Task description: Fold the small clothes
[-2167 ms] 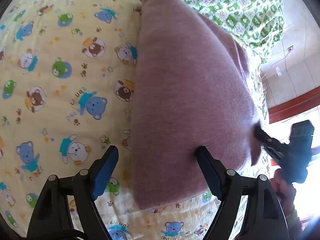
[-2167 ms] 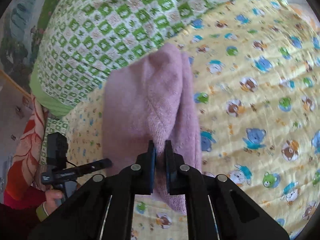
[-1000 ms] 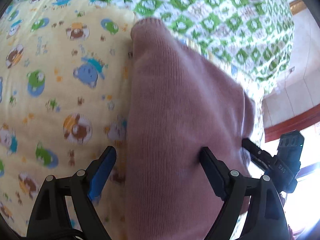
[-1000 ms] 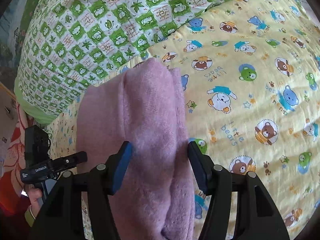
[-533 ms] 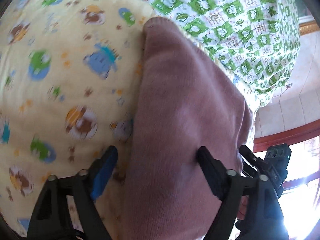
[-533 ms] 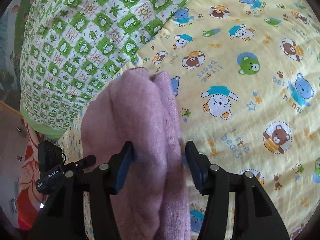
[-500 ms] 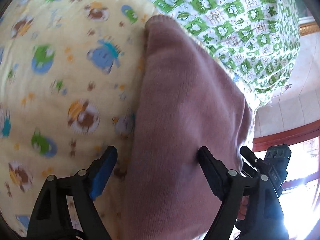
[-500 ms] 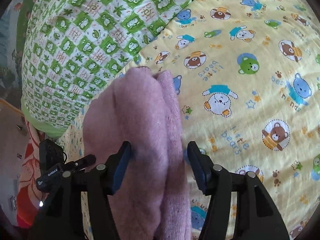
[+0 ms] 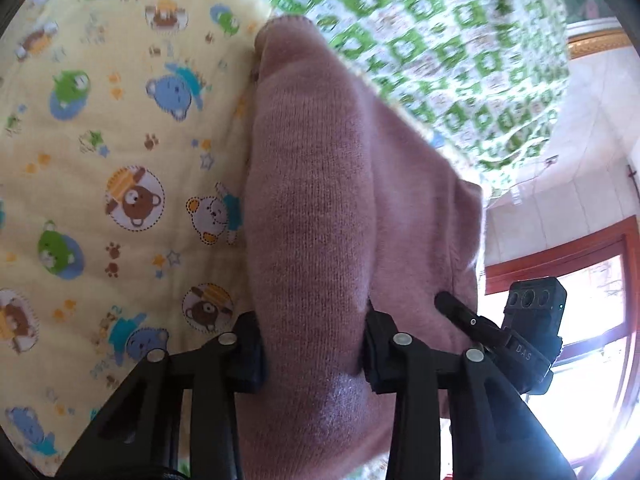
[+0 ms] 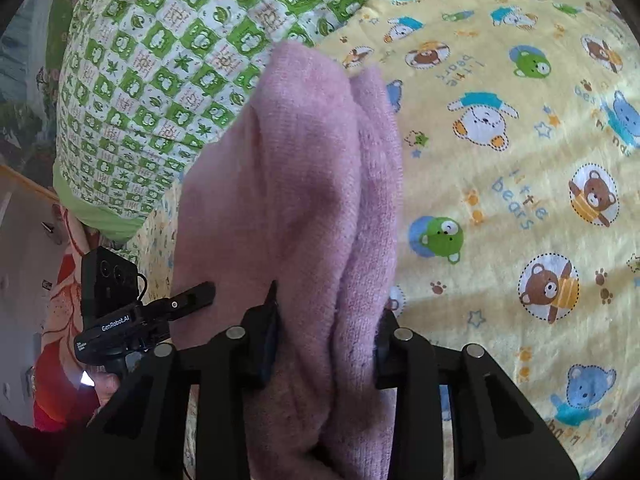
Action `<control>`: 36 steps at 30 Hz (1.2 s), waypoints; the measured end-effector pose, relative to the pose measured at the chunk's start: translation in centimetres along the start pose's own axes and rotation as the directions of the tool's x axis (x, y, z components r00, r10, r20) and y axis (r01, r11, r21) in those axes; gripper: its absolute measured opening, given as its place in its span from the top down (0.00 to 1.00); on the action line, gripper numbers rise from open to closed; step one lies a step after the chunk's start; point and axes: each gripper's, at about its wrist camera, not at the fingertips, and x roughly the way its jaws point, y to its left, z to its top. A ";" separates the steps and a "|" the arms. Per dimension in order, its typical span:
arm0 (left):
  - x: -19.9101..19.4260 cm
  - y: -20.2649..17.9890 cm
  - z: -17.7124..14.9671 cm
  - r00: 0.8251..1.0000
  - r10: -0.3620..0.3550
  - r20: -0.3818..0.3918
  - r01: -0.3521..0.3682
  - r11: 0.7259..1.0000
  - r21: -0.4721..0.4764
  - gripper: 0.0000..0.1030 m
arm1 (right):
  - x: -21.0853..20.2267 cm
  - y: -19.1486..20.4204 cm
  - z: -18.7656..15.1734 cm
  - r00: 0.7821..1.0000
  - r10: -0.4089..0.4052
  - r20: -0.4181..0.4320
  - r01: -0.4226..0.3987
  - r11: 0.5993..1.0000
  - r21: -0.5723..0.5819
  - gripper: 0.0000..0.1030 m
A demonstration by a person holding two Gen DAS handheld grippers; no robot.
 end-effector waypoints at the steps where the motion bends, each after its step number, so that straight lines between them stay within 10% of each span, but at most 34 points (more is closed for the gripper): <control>1: -0.8 -0.2 -0.1 1.000 -0.005 0.010 0.005 1.000 0.005 0.66 | -0.5 0.6 -0.1 1.000 0.016 0.014 -0.016 1.000 -0.007 0.67; 16: -16.8 6.5 -2.5 0.964 0.133 0.230 -0.130 0.991 -0.031 0.66 | 5.0 13.1 -2.3 0.968 0.250 -0.024 -0.251 0.958 -0.139 0.68; 36: -15.4 14.9 -4.5 0.951 0.261 0.166 -0.235 0.958 -0.162 0.34 | 13.7 11.7 -4.0 0.978 0.109 -0.179 -0.130 0.985 -0.114 0.59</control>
